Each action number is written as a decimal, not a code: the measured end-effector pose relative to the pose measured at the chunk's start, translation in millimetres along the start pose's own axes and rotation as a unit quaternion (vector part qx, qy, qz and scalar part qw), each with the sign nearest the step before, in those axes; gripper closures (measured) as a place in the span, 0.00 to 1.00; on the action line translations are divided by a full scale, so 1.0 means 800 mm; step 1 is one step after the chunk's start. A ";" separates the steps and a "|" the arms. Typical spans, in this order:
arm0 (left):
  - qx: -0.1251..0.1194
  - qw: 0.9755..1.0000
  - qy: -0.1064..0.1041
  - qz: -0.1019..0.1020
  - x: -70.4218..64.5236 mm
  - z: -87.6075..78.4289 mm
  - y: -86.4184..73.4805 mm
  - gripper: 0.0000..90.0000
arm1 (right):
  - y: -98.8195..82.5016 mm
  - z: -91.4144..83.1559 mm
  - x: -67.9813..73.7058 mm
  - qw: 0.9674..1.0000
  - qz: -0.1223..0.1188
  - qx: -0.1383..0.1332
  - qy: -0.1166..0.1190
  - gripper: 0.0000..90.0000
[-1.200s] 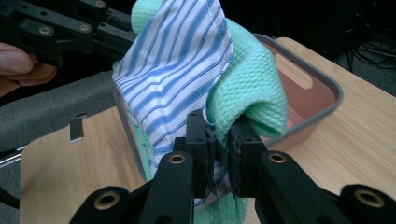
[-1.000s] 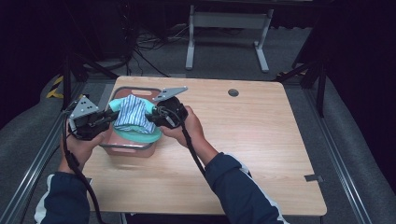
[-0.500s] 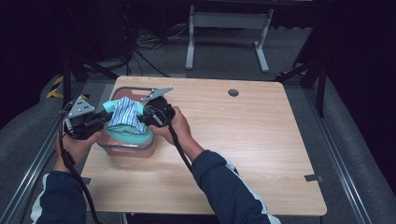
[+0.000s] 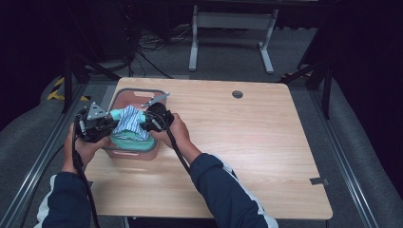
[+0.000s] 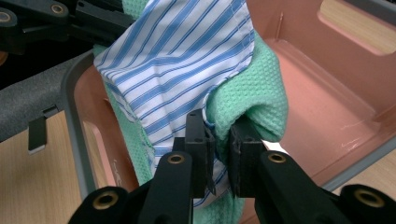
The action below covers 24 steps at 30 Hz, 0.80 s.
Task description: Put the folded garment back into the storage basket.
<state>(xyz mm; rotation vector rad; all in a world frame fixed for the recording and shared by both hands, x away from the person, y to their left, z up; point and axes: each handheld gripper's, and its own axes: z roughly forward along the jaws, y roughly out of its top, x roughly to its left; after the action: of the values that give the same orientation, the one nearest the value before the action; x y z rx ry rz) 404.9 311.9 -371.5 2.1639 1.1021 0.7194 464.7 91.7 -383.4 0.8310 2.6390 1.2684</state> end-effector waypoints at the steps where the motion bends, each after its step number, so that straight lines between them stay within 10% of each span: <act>1: 0.002 1.000 -0.002 -0.002 0.000 0.001 -0.001 0.90 | -0.001 0.002 -0.001 1.000 0.001 0.003 -0.004 0.89; 24: 0.042 0.999 -0.006 0.026 -0.007 0.021 -0.002 0.89 | -0.009 0.011 -0.008 0.999 0.003 0.034 -0.014 0.86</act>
<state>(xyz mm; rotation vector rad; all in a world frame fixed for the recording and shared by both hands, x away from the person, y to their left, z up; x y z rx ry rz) 413.2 303.5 -385.0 2.2730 1.0920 0.6930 469.8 90.4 -395.3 0.8602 2.6727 1.1649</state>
